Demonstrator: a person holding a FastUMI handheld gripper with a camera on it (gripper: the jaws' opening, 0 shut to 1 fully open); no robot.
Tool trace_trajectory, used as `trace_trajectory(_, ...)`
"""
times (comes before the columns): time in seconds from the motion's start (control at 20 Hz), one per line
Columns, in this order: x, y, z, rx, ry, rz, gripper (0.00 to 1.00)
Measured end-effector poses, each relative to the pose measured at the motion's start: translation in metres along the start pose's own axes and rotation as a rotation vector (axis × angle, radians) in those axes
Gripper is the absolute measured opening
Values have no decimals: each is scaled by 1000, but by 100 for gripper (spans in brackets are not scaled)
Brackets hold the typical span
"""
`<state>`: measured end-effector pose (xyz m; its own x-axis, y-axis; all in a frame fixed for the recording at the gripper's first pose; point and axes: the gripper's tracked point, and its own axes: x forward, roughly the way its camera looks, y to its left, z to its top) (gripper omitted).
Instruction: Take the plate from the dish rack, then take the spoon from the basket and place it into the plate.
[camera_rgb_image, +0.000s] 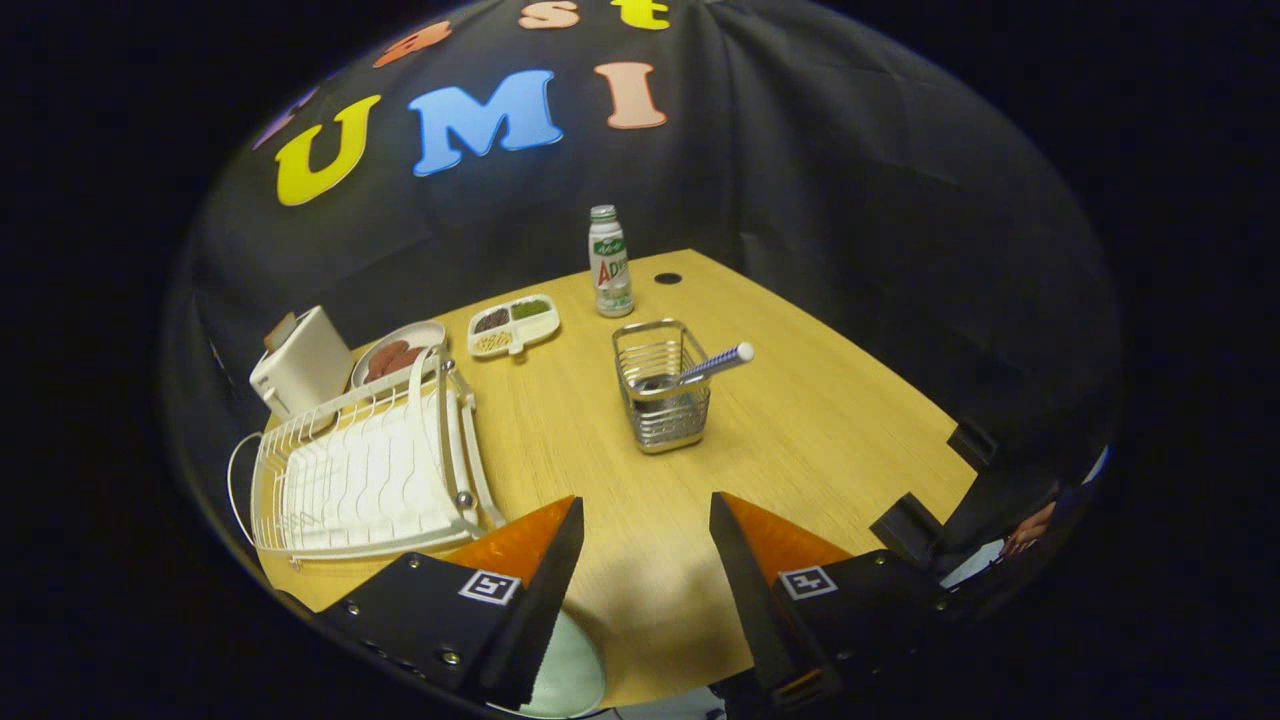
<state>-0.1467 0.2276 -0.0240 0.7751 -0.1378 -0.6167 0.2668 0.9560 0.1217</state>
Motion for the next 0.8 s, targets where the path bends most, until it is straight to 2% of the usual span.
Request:
trace_trajectory(0.2,27,-20,40,65,-89,-19,79)
trace_trajectory(0.4,58,-43,56,103,-117,-52,79)
trace_trajectory(0.45,67,-44,59,114,-127,-38,79)
trace_trajectory(0.55,77,-47,66,125,-159,-24,57)
trace_trajectory(0.8,109,-45,61,108,-151,6,54)
